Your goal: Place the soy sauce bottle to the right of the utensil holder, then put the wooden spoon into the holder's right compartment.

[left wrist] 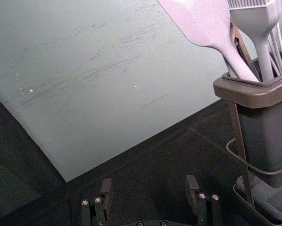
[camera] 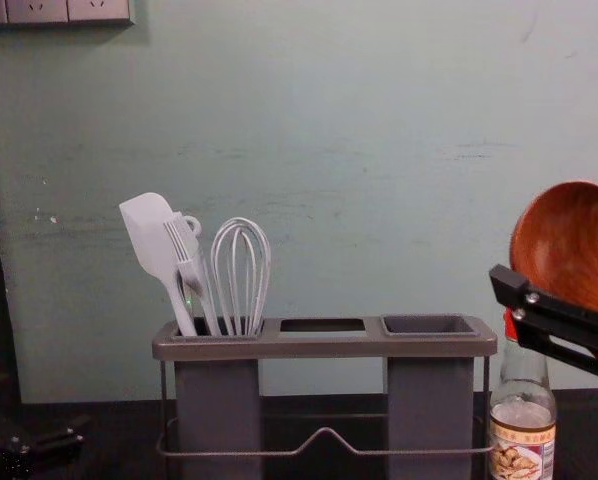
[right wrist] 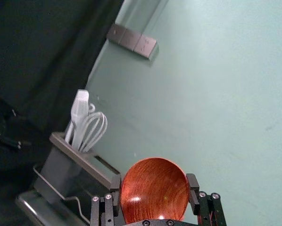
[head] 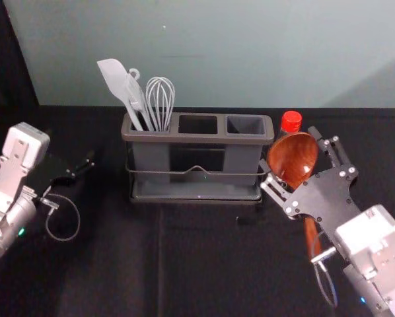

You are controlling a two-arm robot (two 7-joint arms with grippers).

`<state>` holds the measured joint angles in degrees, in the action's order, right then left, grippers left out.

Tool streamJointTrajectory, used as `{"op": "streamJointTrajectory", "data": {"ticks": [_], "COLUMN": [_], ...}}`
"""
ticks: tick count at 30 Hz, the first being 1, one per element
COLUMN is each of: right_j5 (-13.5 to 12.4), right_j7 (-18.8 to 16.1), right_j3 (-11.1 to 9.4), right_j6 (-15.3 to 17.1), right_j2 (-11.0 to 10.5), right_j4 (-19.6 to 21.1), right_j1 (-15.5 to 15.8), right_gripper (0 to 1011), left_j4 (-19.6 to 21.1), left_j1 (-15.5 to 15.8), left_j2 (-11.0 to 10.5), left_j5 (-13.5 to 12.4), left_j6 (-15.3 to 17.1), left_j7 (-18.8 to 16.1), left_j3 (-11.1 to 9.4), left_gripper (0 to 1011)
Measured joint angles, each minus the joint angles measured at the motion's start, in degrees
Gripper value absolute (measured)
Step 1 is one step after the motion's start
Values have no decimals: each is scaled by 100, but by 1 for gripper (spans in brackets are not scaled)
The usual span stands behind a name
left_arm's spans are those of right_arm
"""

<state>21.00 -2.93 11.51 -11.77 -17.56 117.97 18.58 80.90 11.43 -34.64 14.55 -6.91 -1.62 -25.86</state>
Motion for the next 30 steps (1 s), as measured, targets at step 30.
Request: {"op": "streamJointTrajectory", "data": {"ticks": [30], "right_j5": [-169], "right_j7": [-55], "right_j3": [-2], "right_j6": [-226], "right_j2": [79], "right_j4": [-149], "right_j1": [-53], "right_gripper": [839], "left_j4": [0], "left_j1": [0], "left_j2": [0], "left_j5": [0], "left_j6": [1], "left_j7": [0], "left_j3": [0], "left_gripper": [1000]}}
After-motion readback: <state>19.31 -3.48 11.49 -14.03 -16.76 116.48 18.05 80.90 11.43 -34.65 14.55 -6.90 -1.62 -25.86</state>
